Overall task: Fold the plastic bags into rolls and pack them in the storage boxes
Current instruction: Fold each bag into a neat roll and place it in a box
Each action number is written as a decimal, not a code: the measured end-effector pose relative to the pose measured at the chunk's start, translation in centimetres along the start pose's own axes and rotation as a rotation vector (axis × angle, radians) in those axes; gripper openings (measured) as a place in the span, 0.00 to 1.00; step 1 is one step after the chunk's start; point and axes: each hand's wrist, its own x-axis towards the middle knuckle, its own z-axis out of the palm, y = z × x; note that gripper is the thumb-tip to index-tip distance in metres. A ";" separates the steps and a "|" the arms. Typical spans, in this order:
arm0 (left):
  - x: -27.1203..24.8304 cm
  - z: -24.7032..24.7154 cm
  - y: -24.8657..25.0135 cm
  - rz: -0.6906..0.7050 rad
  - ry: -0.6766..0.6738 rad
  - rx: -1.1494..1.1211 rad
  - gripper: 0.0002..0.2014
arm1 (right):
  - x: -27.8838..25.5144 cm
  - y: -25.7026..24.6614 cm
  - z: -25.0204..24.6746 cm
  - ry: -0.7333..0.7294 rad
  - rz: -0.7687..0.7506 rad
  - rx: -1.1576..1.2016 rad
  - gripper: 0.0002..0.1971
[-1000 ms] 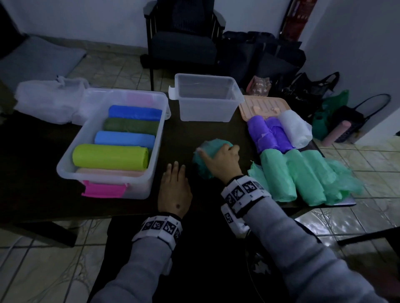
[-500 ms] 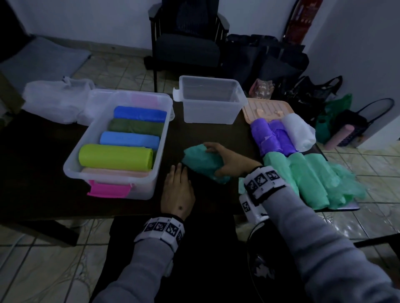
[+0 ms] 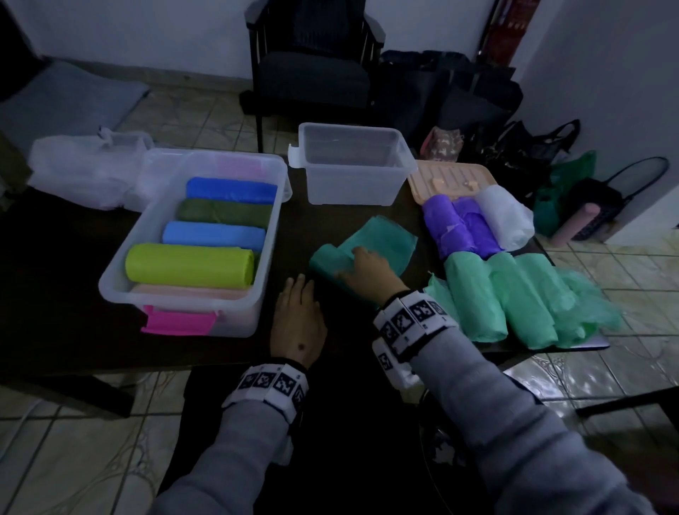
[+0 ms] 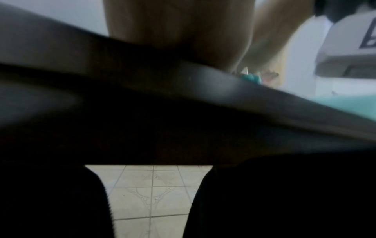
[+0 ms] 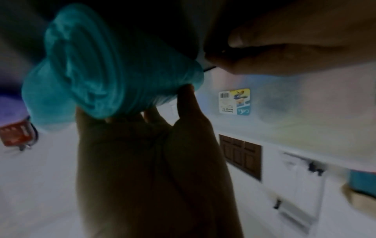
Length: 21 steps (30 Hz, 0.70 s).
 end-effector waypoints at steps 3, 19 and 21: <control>0.2 -1.3 0.4 -0.118 0.091 -0.242 0.20 | -0.2 -0.3 0.3 -0.048 -0.051 -0.117 0.32; 6.2 -3.1 4.1 -0.624 -0.243 -0.796 0.26 | -5.2 3.3 1.7 0.005 -0.472 -0.521 0.23; 6.8 -3.1 4.3 -0.624 -0.256 -0.822 0.28 | -5.5 3.3 1.7 0.014 -0.489 -0.528 0.21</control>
